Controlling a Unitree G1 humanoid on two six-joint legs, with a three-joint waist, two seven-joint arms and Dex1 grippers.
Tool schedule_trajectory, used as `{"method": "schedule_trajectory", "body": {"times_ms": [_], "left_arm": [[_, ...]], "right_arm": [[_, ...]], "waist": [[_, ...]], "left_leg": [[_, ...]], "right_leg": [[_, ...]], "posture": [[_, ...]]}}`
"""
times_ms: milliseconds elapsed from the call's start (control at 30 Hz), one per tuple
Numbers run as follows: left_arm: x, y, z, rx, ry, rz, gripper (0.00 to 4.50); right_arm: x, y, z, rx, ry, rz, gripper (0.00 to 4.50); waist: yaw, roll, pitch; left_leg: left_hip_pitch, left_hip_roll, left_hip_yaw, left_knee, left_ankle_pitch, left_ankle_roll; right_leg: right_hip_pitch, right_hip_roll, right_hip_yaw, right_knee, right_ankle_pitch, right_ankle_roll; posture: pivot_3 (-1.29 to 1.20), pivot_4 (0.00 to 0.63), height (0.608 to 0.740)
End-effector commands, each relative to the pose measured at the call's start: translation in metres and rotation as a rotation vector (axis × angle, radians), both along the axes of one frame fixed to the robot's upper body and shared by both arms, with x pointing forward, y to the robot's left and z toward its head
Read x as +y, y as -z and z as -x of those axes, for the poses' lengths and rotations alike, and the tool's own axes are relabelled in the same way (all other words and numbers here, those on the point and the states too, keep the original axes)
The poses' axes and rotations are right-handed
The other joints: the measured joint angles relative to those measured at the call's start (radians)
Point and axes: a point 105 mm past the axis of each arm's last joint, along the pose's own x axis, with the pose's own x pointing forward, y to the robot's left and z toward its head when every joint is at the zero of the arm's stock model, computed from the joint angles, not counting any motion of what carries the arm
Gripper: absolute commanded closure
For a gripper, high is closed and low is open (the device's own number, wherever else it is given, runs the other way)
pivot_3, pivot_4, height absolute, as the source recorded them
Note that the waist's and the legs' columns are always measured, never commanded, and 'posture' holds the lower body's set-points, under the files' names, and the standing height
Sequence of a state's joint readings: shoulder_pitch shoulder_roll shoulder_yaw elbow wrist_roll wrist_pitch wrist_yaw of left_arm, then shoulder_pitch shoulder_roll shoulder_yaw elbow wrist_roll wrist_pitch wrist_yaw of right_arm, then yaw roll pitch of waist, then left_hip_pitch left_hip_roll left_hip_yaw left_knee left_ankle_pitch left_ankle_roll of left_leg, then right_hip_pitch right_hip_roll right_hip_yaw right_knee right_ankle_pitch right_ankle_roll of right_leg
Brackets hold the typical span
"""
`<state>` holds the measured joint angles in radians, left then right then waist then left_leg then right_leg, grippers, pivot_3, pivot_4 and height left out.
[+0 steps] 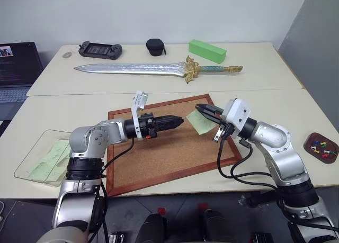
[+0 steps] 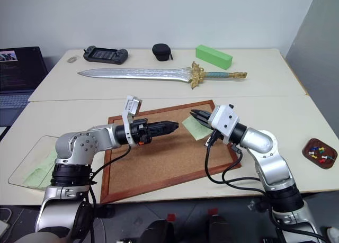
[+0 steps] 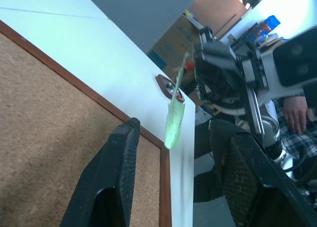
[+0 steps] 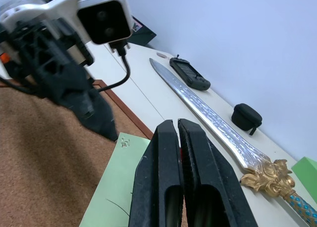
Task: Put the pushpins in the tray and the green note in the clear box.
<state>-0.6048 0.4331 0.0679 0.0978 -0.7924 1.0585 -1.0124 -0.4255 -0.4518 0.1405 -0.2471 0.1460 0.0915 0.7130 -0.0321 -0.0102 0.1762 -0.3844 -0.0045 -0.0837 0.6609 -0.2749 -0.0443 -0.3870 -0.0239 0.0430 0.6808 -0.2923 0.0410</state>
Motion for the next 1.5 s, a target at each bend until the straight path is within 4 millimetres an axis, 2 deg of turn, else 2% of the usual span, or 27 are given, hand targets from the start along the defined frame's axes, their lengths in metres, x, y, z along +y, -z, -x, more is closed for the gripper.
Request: {"method": "schedule_trajectory", "body": {"times_ms": [33,333,500,633,733,1067,1300,1433,1500], "left_arm": [[-0.01,-0.01,0.004,-0.064,0.039,0.026,2.14],[-0.031,-0.013,-0.003,-0.095,0.068,0.055,2.14],[-0.032,-0.018,-0.013,-0.108,0.035,0.076,2.14],[-0.032,-0.017,-0.012,-0.108,0.042,0.072,2.14],[-0.03,-0.014,-0.006,-0.095,0.07,0.061,2.48],[-0.027,-0.015,-0.011,-0.092,0.042,0.067,4.44],[-0.03,-0.014,-0.012,-0.089,0.032,0.055,4.49],[-0.027,-0.01,-0.018,0.042,-0.004,0.079,4.49],[-0.023,-0.002,-0.019,0.079,-0.018,0.066,4.49]], "right_arm": [[0.006,-0.025,0.008,-0.069,-0.028,-0.05,4.5],[0.018,-0.029,0.014,-0.057,-0.058,-0.076,4.5],[0.019,-0.029,0.015,-0.055,-0.062,-0.077,4.5],[0.02,-0.028,0.015,-0.053,-0.062,-0.079,4.5],[0.02,-0.027,0.014,-0.051,-0.06,-0.078,4.5],[0.022,-0.025,0.013,-0.047,-0.067,-0.076,4.5],[0.023,-0.023,0.015,-0.044,-0.072,-0.074,4.5],[0.023,-0.027,0.016,-0.053,-0.072,-0.077,4.5],[0.023,-0.029,0.017,-0.059,-0.073,-0.08,4.5]], "waist": [[0.0,0.0,0.0],[0.0,0.0,0.0],[0.0,0.0,0.0],[-0.001,0.0,0.0],[-0.001,0.0,0.0],[-0.001,0.0,0.0],[-0.001,0.0,0.0],[-0.001,0.0,0.0],[-0.002,0.0,0.0]], "left_leg": [[0.0,0.0,0.0,0.0,0.0,0.0],[0.0,-0.001,0.0,0.0,0.0,0.0],[0.0,-0.001,0.0,0.0,0.0,0.0],[0.0,-0.001,0.0,0.0,0.0,0.001],[0.0,-0.001,0.0,0.0,0.0,0.0],[0.0,-0.001,0.0,0.0,0.0,0.0],[0.0,-0.001,0.0,0.0,0.0,0.001],[0.0,-0.001,0.0,0.0,0.0,0.001],[0.0,-0.001,0.0,0.0,-0.001,0.001]], "right_leg": [[0.0,0.0,0.0,0.0,0.0,0.0],[0.0,0.0,0.0,0.0,0.0,0.0],[0.0,0.0,0.0,0.0,0.0,0.0],[0.0,0.0,0.0,0.0,0.0,0.0],[0.0,0.001,0.0,0.0,0.0,0.0],[0.0,0.0,0.0,0.0,0.0,0.0],[0.0,0.0,0.0,0.0,0.0,0.0],[0.0,0.001,0.0,0.0,0.0,0.0],[0.0,0.001,0.0,0.0,0.0,0.0]], "posture": [[0.0,0.15,0.74],[0.0,0.15,0.74],[0.0,0.15,0.74],[0.0,0.15,0.74],[0.0,0.15,0.74],[0.0,0.15,0.74],[0.0,0.15,0.74],[0.0,0.15,0.74],[0.0,0.15,0.74]]}}
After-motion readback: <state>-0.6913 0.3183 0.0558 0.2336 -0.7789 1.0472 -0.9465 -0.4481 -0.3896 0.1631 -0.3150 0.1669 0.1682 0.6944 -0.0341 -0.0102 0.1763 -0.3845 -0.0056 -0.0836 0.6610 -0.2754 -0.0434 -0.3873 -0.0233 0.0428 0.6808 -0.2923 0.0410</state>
